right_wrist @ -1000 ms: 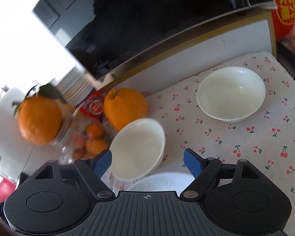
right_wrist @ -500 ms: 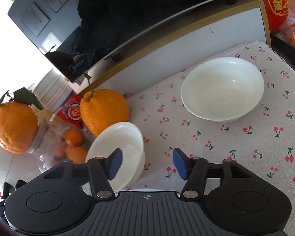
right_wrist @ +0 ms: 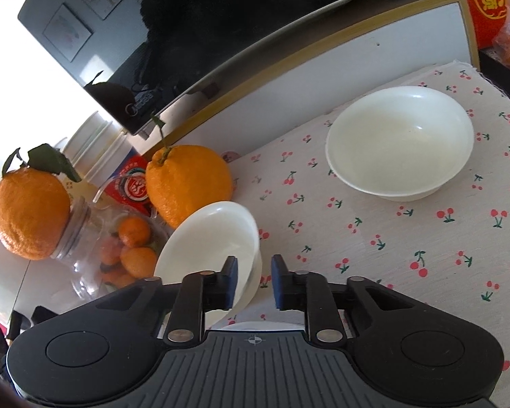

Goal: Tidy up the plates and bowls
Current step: 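Move both tools to a second white bowl and close them on its rim, then lift the second bowl with both tools and carry it over the first bowl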

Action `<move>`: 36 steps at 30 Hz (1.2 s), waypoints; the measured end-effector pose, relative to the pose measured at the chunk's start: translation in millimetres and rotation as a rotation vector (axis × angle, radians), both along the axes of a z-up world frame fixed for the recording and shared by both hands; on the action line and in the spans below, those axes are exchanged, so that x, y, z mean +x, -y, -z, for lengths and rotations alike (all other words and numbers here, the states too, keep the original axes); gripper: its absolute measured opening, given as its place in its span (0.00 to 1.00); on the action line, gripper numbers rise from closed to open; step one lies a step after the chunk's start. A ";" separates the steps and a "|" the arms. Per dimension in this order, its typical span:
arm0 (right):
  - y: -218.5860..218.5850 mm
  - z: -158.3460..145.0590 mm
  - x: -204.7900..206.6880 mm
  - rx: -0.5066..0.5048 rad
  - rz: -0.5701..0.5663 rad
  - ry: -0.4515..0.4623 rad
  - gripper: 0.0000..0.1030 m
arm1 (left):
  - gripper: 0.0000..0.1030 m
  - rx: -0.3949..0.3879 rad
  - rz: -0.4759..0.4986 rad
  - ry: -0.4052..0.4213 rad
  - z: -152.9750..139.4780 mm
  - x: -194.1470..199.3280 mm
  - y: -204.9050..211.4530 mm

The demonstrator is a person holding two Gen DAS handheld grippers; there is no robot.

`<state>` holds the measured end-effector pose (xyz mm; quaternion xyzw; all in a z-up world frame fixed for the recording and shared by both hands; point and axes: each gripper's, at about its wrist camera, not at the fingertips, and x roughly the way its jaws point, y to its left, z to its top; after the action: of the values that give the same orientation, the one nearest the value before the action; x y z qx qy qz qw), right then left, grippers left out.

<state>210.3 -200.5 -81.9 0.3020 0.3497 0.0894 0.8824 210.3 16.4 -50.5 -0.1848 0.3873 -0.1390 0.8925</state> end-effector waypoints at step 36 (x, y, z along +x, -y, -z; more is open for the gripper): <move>-18.9 -72.1 -71.2 -0.058 -0.084 0.104 0.14 | 0.11 0.052 0.067 0.078 -55.9 -62.1 -18.3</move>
<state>139.1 -181.6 -9.8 0.2565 0.3184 0.1318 0.9030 148.2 34.7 5.4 -0.1427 0.3618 -0.1658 0.9062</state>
